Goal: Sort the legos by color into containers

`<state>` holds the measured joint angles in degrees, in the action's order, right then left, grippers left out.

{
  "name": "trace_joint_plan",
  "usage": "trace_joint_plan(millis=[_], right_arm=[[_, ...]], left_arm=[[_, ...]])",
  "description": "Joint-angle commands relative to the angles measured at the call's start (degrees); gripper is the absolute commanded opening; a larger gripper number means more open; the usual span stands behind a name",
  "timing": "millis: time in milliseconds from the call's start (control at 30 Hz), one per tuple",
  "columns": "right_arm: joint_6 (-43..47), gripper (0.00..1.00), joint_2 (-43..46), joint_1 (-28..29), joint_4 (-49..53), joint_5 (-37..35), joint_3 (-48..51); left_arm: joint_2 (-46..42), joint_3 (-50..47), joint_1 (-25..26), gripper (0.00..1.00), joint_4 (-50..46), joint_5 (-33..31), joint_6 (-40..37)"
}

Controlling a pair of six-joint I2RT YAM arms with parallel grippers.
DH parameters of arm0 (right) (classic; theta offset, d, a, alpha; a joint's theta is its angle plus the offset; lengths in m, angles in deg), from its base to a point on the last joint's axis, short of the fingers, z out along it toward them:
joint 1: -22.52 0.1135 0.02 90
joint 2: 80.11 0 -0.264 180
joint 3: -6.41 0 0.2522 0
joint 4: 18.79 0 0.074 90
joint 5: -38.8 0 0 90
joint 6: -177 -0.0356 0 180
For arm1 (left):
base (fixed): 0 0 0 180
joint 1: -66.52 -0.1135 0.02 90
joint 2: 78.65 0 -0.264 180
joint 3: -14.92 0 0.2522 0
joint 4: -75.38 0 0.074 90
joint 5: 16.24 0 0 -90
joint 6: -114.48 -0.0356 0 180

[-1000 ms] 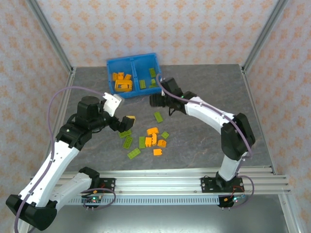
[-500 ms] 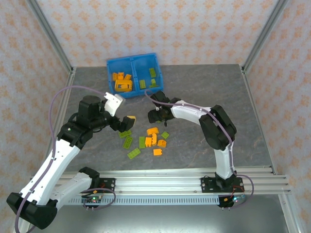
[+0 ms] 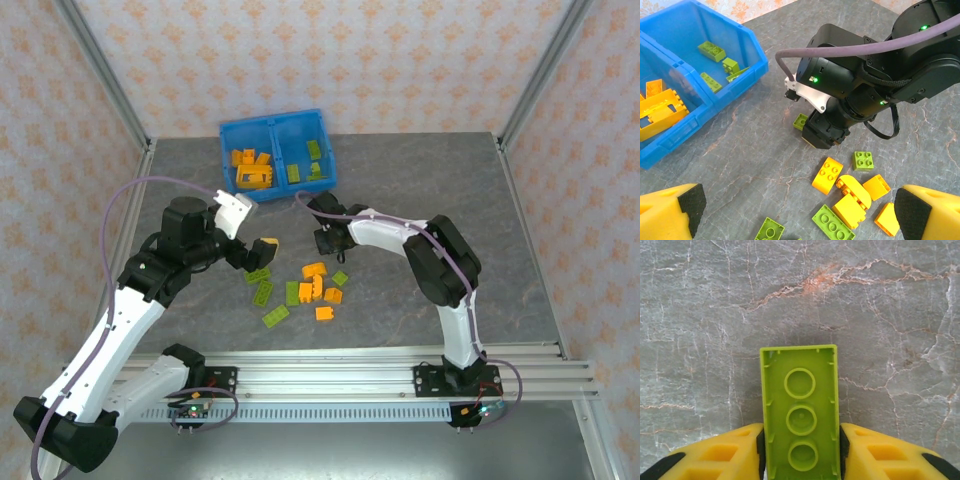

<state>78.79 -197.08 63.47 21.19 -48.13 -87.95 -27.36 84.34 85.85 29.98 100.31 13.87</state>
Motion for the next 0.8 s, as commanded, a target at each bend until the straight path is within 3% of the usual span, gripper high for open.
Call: trace_joint_plan(millis=[0,267,400,533,767], right_arm=[[-0.8,0.4,1.9,0.4,1.8,-3.8,-0.6],[-3.5,0.35,13.7,0.3,-2.4,-7.5,-3.1],[-3.0,0.35,14.2,0.2,-6.6,-8.6,-9.0],[-1.8,0.35,6.7,-0.9,-7.8,-10.1,-21.2],[-2.0,0.35,-16.0,-4.1,3.8,-9.9,-55.3]], left_arm=[[-0.2,-0.1,-0.6,1.0,-0.1,-0.9,-0.9],[-0.8,0.0,-0.6,1.0,0.0,-0.6,-0.8],[-1.5,0.0,-0.6,1.0,0.2,-0.6,-0.7],[-2.1,0.2,-0.6,1.0,-0.2,-0.8,-0.8],[-3.2,0.3,-0.6,1.0,-1.2,-3.0,-1.3]])
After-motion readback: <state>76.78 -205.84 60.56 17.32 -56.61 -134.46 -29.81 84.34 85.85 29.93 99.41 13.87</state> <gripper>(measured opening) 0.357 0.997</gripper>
